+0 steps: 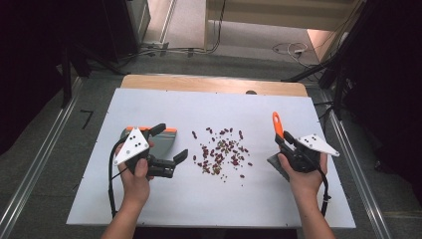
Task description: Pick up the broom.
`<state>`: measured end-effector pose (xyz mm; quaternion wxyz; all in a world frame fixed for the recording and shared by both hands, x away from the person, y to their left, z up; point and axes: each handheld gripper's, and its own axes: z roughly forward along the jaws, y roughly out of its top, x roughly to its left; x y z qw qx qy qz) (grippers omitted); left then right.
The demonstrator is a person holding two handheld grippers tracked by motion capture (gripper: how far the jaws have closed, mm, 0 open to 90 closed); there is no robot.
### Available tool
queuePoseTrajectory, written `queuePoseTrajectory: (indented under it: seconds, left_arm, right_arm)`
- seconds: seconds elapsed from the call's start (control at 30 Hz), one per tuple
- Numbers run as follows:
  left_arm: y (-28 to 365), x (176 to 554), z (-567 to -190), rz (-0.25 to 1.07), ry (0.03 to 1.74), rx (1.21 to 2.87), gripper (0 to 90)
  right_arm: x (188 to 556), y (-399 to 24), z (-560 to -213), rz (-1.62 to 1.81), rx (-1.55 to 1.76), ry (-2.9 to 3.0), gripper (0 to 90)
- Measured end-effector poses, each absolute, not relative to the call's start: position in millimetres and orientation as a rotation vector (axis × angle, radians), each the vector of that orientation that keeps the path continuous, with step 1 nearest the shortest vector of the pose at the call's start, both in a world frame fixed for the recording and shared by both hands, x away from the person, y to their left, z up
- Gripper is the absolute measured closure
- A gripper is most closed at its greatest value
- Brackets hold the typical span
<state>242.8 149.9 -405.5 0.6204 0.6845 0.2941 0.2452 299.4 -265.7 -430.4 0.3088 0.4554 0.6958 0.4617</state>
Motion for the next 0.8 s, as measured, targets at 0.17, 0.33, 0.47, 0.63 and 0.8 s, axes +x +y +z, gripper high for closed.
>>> queuePoseTrajectory:
  seconds: [0.17,0.33,0.47,0.63,0.8]
  left_arm:
    - [142.3,242.5,-403.2,0.513,0.680,1.579,0.0]
    - [137.3,243.4,-400.4,0.434,0.716,1.561,0.0]
    - [134.3,243.5,-397.7,0.390,0.738,1.551,0.7]
    - [129.2,243.7,-394.0,0.337,0.759,1.543,4.6]
    - [123.8,243.0,-391.7,0.283,0.780,1.524,8.6]
  right_arm:
    - [291.4,-248.9,-425.5,1.245,1.144,1.859,65.2]
    - [280.4,-231.1,-418.2,1.285,1.083,1.877,65.2]
    - [267.4,-213.6,-410.7,1.325,1.014,1.893,65.2]
    - [254.8,-195.0,-407.0,1.359,0.953,1.918,65.2]
    - [241.7,-174.5,-406.0,1.382,0.873,1.947,65.2]
